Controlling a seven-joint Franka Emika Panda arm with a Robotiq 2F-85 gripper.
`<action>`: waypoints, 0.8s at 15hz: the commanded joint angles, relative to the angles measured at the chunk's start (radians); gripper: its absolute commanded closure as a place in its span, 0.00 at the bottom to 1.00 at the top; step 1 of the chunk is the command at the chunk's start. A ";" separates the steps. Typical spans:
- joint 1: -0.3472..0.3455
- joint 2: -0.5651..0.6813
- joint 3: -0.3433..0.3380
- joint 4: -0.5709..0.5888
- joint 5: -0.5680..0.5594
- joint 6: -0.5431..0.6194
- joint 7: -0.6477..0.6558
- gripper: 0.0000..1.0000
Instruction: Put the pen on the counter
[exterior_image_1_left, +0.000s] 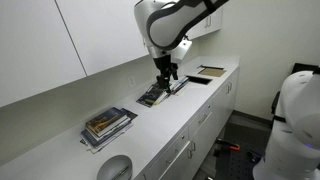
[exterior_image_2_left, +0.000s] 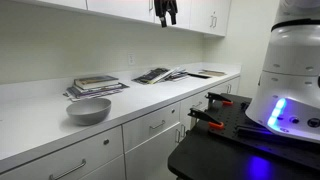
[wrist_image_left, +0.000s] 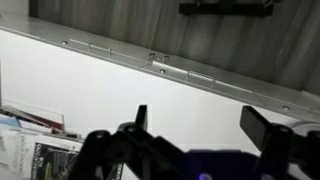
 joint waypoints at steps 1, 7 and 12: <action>0.017 0.000 -0.015 0.002 -0.005 -0.004 0.004 0.00; 0.017 0.000 -0.015 0.003 -0.005 -0.004 0.004 0.00; 0.010 0.045 0.013 0.014 0.018 -0.003 0.176 0.00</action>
